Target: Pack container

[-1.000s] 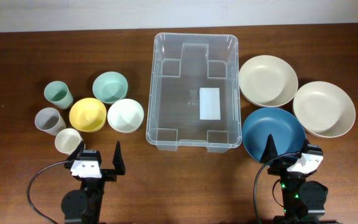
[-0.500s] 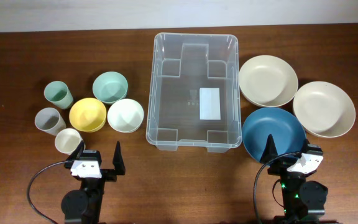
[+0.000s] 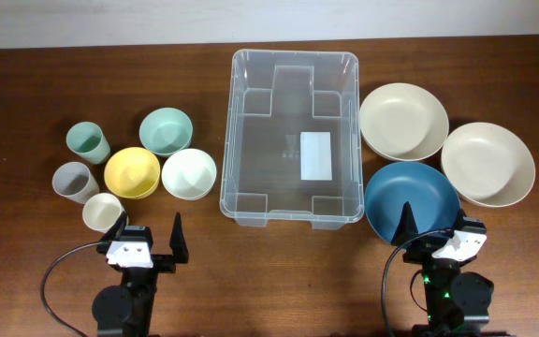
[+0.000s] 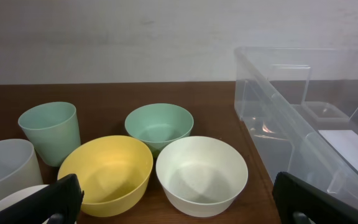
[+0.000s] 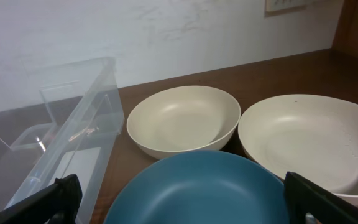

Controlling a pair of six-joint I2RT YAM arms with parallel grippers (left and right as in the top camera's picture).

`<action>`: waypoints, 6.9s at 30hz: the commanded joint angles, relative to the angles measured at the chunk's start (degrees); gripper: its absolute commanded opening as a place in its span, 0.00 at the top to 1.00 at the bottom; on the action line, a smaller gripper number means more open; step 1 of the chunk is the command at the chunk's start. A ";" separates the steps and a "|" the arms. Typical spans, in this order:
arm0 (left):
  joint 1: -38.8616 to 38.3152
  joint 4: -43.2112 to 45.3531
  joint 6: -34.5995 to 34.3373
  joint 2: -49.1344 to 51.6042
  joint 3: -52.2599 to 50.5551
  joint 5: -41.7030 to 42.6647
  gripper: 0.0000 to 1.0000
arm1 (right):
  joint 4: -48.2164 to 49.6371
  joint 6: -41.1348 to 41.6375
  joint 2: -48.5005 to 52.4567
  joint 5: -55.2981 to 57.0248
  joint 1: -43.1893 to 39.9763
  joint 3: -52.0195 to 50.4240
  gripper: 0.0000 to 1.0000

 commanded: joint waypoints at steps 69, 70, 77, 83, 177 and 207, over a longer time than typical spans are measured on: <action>0.13 -0.26 1.11 -0.28 -0.24 -0.26 0.00 | -0.28 0.00 -0.55 0.09 -0.44 -0.33 0.01; 0.13 -0.26 1.11 -0.28 -0.24 -0.26 0.00 | -0.28 0.00 -0.55 0.09 -0.42 -0.33 0.01; 0.13 -0.26 1.11 -0.28 -0.24 -0.26 0.00 | 1.73 0.96 -0.55 -1.01 -0.42 -0.33 0.01; 0.13 -0.26 1.11 -0.28 -0.24 -0.26 0.00 | 4.15 1.09 -0.55 2.69 -0.44 -0.33 0.01; 0.13 -0.26 1.11 -0.28 -0.24 -0.26 0.00 | -7.41 -19.30 111.82 -19.04 -46.47 65.05 0.64; 0.13 -0.26 1.11 -0.28 -0.24 -0.26 0.00 | -8.37 -15.58 103.19 -28.35 -49.70 70.71 0.96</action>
